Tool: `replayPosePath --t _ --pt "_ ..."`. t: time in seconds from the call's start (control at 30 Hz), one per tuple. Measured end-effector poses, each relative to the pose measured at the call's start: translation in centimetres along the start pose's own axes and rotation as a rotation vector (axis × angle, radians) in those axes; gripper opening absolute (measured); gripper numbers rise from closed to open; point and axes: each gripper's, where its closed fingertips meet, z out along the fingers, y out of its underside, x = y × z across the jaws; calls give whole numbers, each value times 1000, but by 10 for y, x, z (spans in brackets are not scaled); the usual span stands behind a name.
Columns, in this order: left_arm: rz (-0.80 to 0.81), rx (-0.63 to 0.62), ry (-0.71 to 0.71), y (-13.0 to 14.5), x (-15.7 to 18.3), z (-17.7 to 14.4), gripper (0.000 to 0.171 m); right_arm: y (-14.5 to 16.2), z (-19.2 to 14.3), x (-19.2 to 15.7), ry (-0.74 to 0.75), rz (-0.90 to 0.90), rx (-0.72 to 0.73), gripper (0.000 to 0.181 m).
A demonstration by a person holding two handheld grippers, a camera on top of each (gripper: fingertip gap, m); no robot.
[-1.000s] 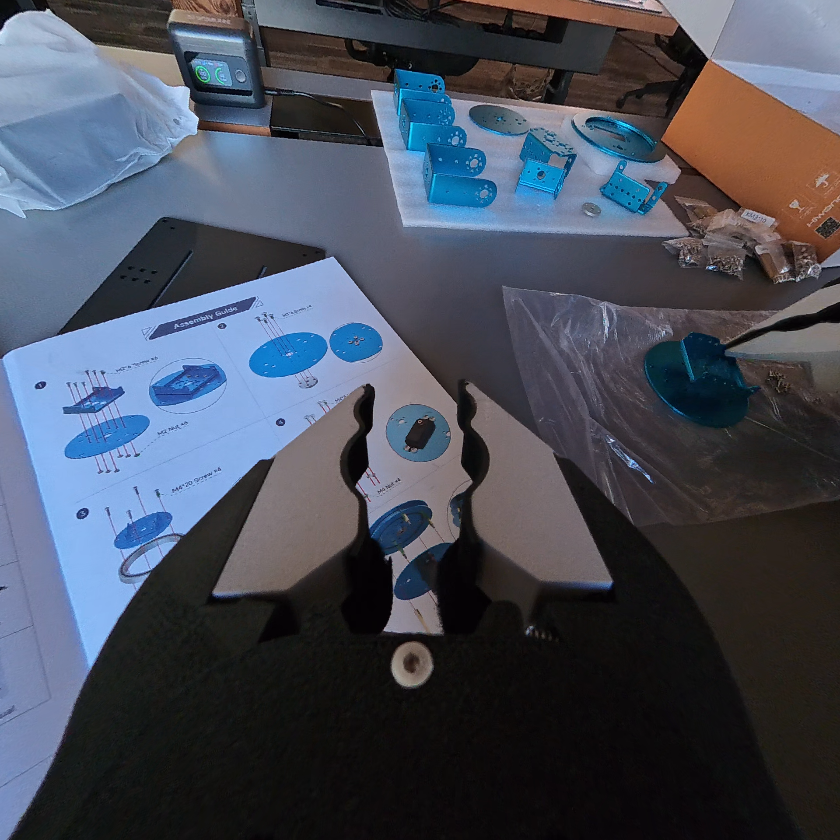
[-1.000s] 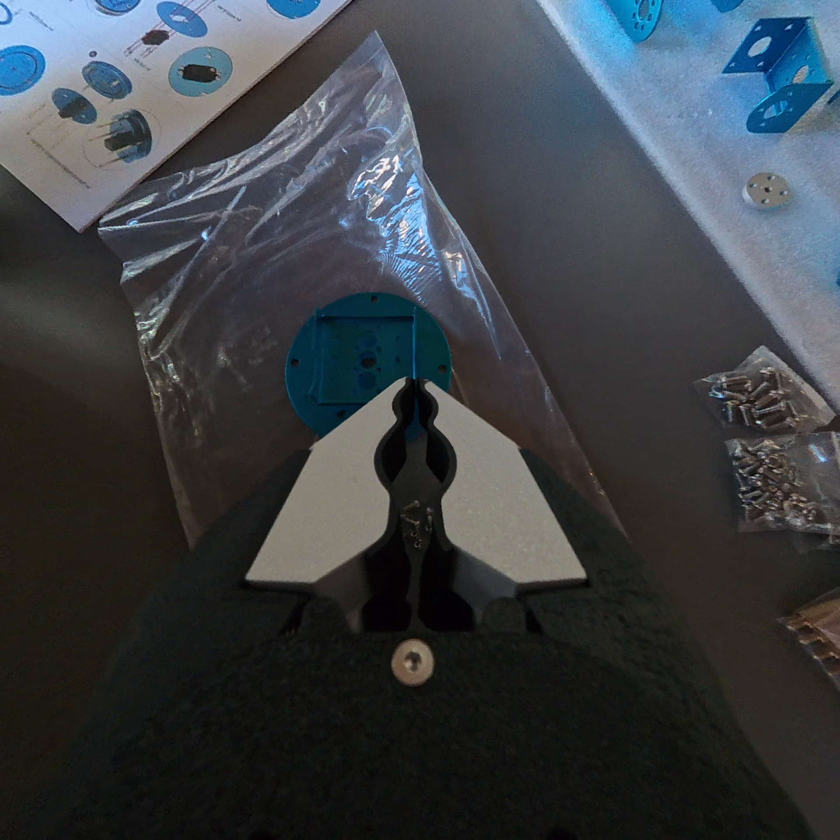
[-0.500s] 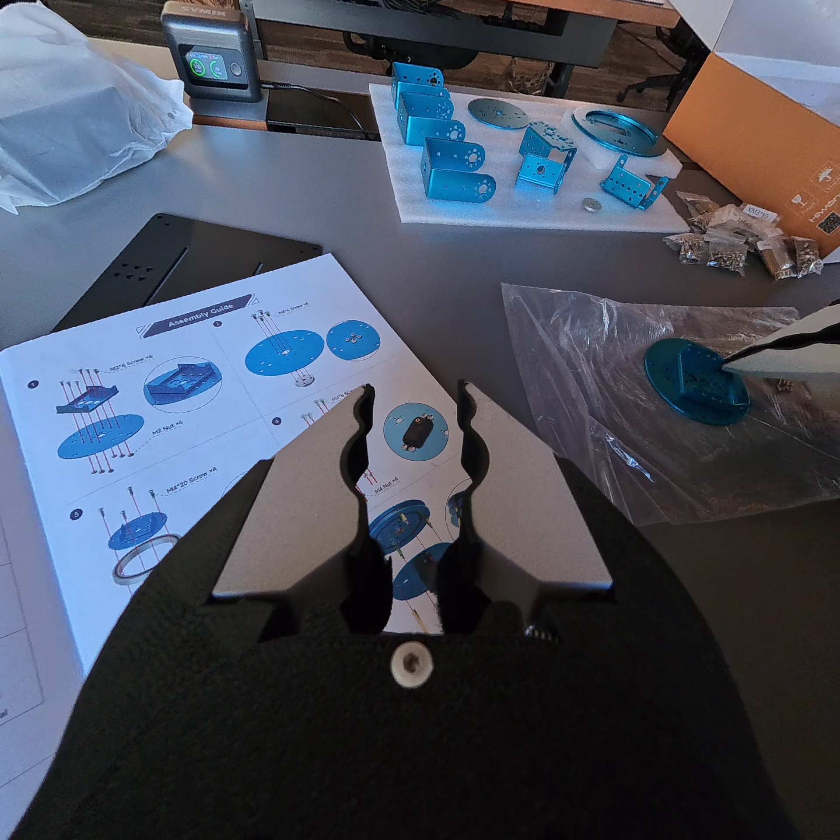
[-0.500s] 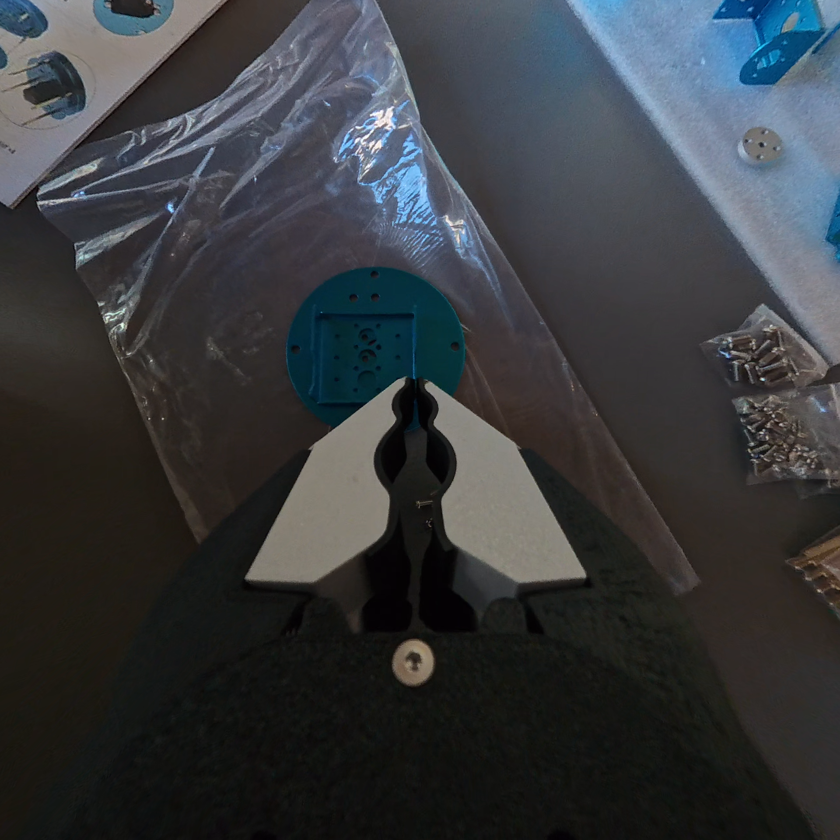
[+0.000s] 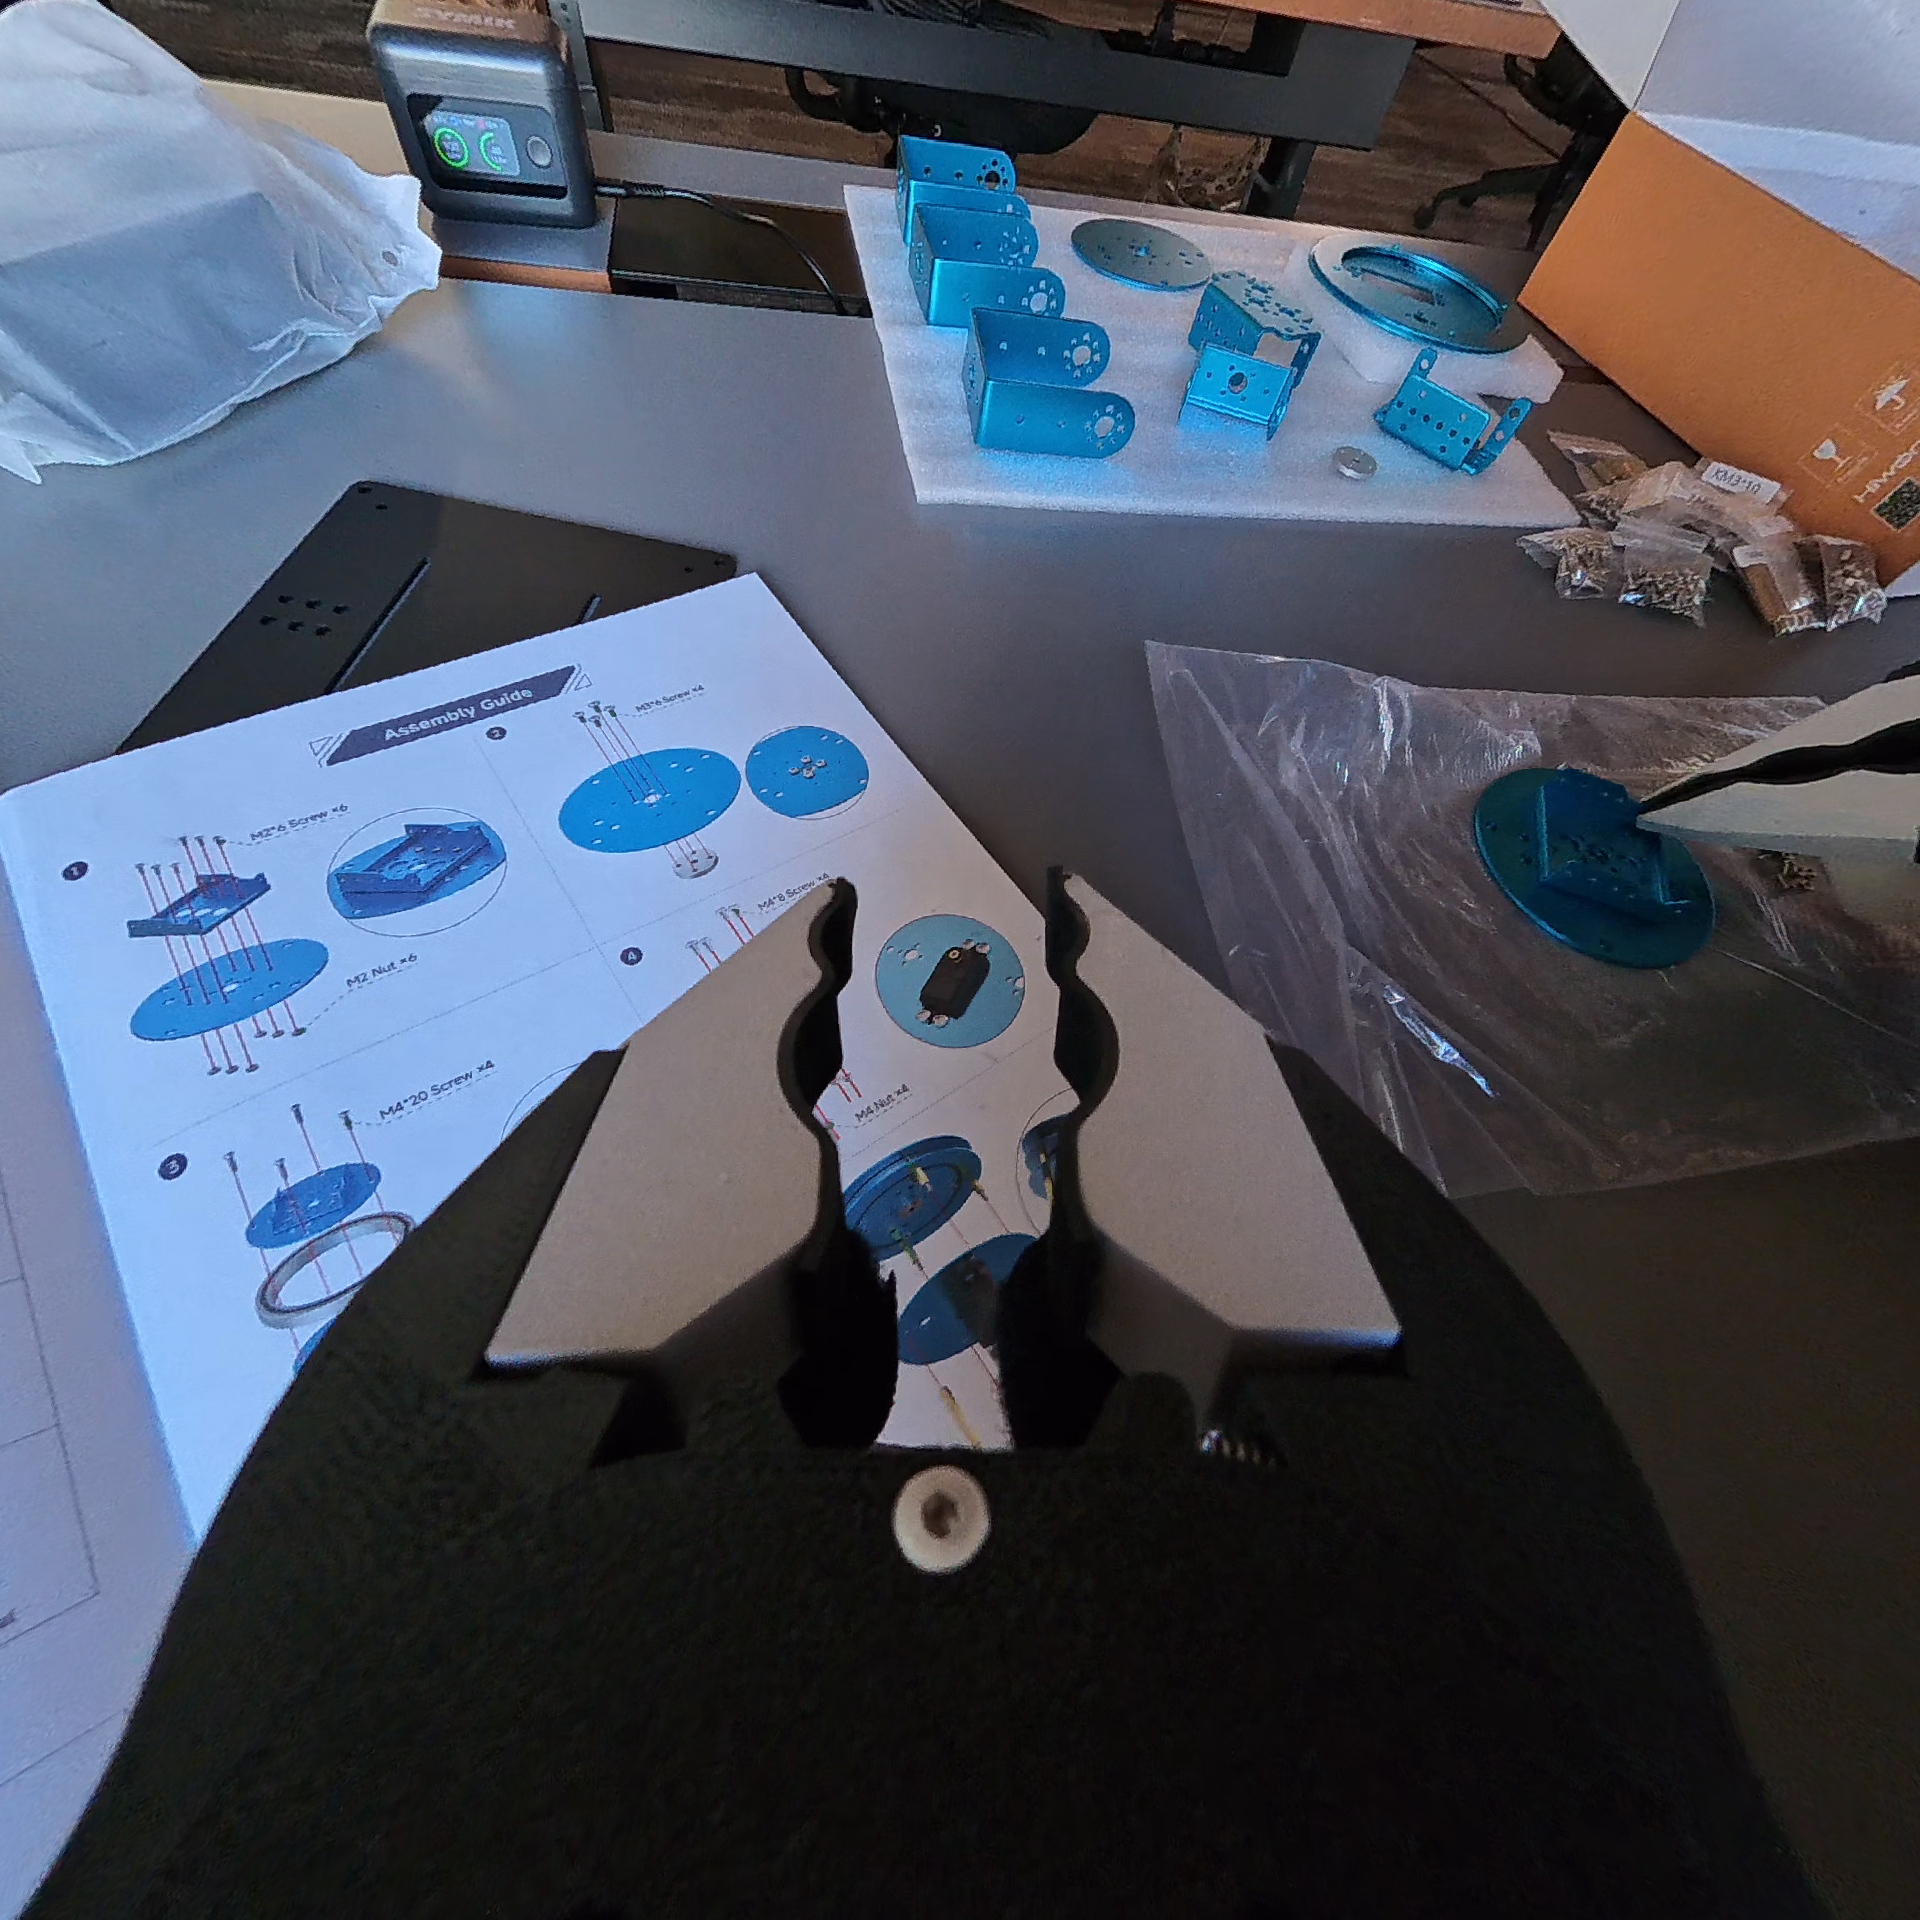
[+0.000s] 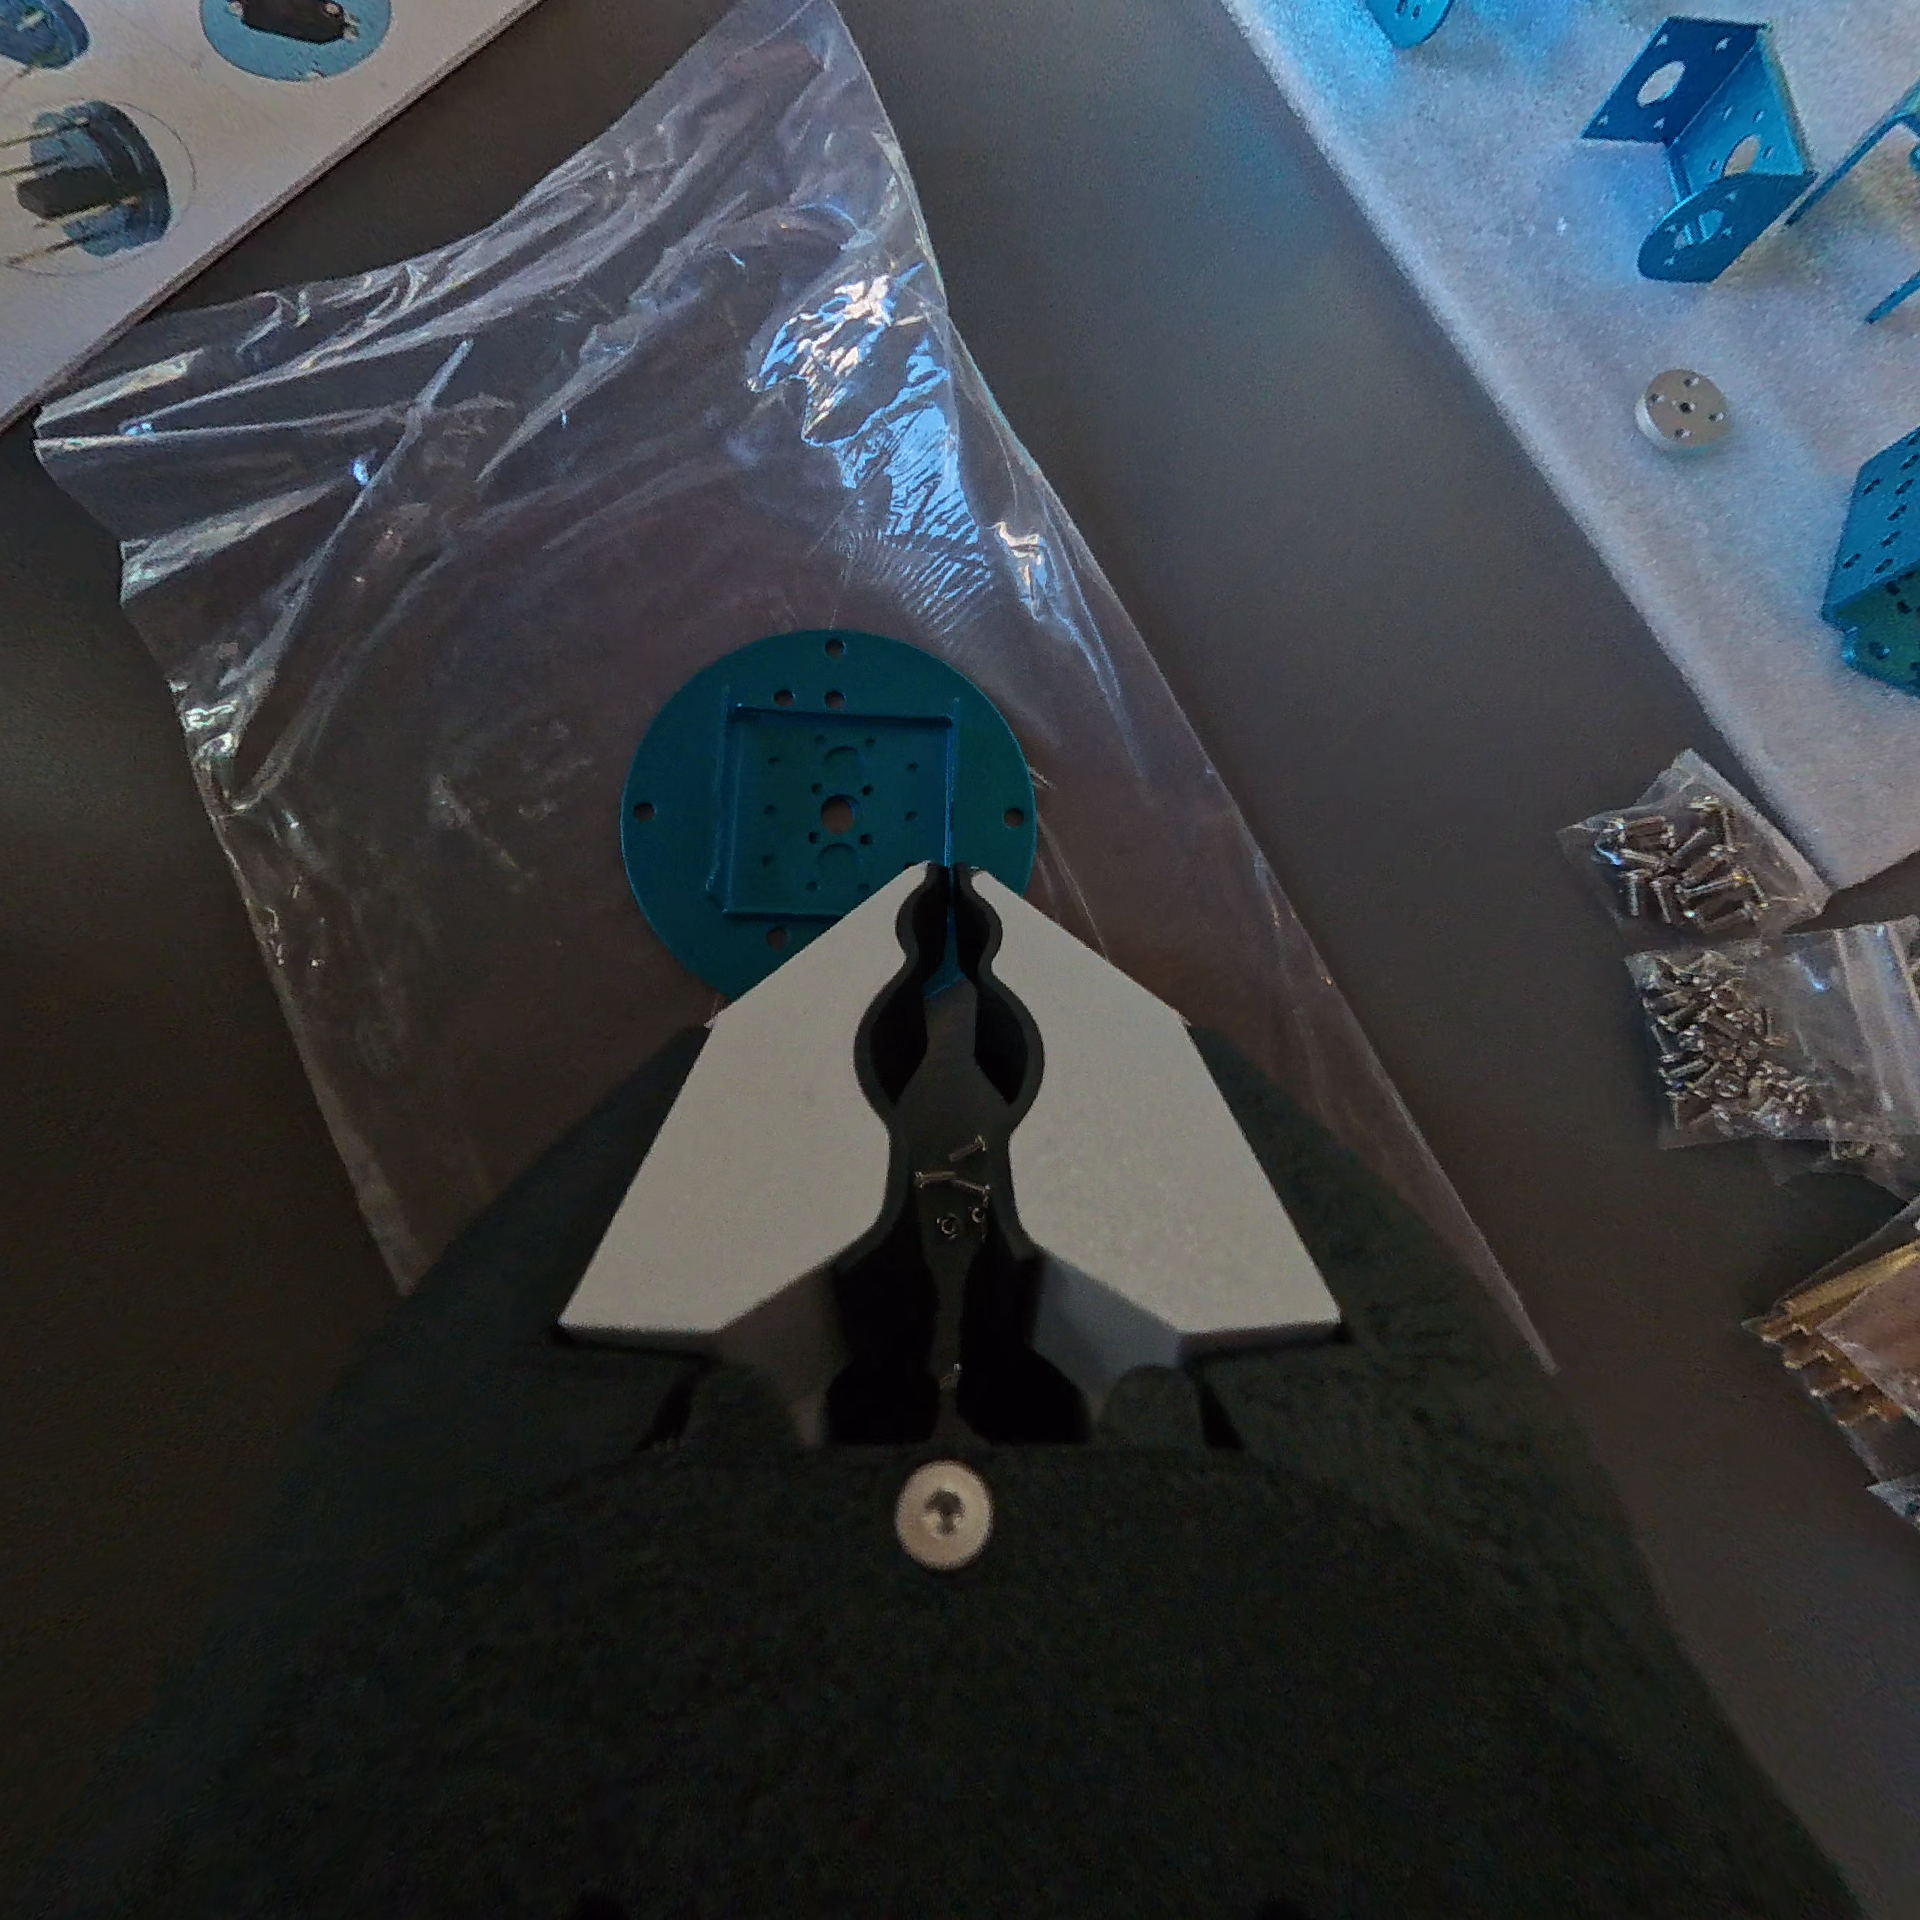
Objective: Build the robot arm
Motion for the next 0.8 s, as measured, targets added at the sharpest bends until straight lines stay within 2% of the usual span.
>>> replayPosePath --t 0.8 --pt "4 -2 1 0 1 0 36 -1 1 -3 -36 26 17 0"
